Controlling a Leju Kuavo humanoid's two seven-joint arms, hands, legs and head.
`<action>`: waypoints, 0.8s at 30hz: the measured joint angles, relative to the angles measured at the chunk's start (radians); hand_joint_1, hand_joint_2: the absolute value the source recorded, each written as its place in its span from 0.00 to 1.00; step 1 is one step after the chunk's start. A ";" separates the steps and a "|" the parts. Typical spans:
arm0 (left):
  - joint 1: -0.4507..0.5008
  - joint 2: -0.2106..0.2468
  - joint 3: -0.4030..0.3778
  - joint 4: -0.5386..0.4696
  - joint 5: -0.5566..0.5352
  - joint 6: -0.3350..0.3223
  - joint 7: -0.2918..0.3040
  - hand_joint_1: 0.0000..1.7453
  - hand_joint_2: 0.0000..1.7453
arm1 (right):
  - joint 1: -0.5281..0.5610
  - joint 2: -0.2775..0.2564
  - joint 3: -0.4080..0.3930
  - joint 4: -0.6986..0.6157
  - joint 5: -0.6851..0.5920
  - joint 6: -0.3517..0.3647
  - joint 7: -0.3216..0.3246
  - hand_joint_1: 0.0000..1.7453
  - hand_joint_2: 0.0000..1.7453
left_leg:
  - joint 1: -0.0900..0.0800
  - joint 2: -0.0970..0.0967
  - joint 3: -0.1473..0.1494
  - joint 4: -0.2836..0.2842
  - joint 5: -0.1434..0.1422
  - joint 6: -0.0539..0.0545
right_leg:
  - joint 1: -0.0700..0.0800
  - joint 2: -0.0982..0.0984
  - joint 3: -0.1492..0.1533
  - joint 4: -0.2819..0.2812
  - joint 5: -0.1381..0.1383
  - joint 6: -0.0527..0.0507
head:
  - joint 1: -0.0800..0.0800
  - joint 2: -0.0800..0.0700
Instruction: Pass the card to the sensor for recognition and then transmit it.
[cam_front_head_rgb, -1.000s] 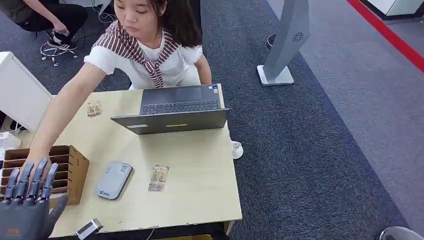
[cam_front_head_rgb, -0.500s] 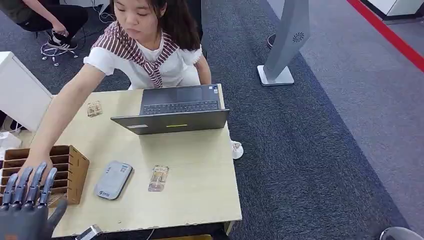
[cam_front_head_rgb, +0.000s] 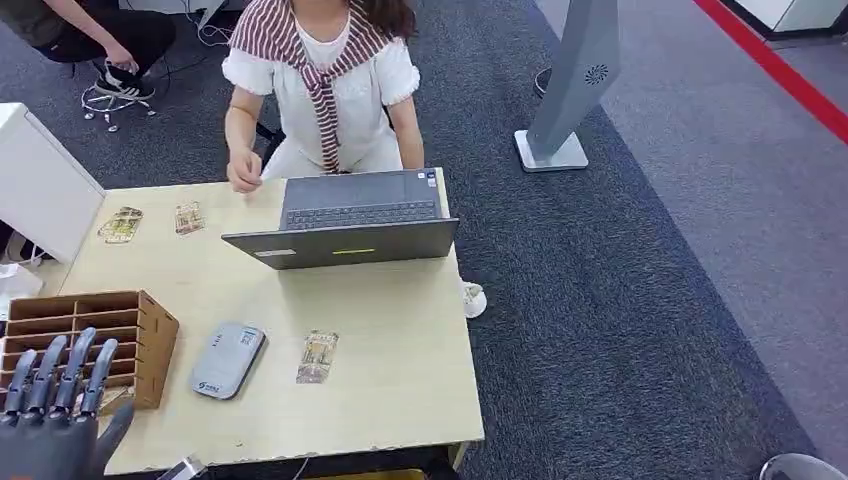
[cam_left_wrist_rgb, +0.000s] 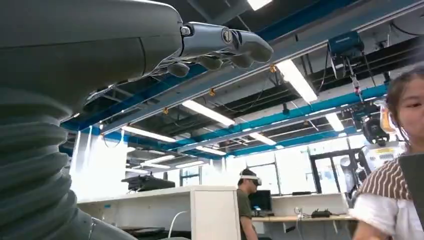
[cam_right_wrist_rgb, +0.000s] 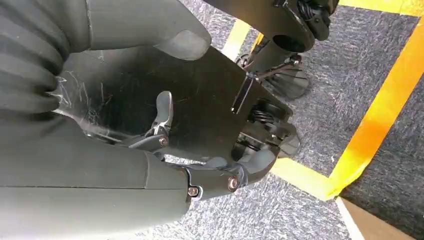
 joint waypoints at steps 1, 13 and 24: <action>0.004 0.000 0.000 -0.008 -0.003 -0.008 0.012 0.00 1.00 | 0.000 0.000 0.000 0.000 -0.004 0.000 0.000 0.00 1.00 | 0.000 0.000 0.000 0.000 0.000 0.000 | 0.000 0.000 0.000 0.000 0.000 0.000 | 0.000 0.000; 0.051 0.104 -0.027 -0.009 0.170 -0.422 0.200 0.00 1.00 | 0.001 0.000 0.000 0.003 -0.025 0.006 -0.011 0.00 1.00 | 0.001 -0.002 0.000 0.000 0.001 -0.001 | 0.000 -0.001 0.000 0.000 0.000 -0.001 | 0.000 0.000; 0.051 0.105 -0.027 0.020 0.169 -0.417 0.200 0.00 1.00 | 0.001 0.000 0.000 0.006 -0.036 0.006 -0.011 0.00 1.00 | 0.000 -0.002 0.000 0.000 0.000 0.000 | 0.000 -0.001 0.000 0.000 0.000 0.000 | 0.000 0.000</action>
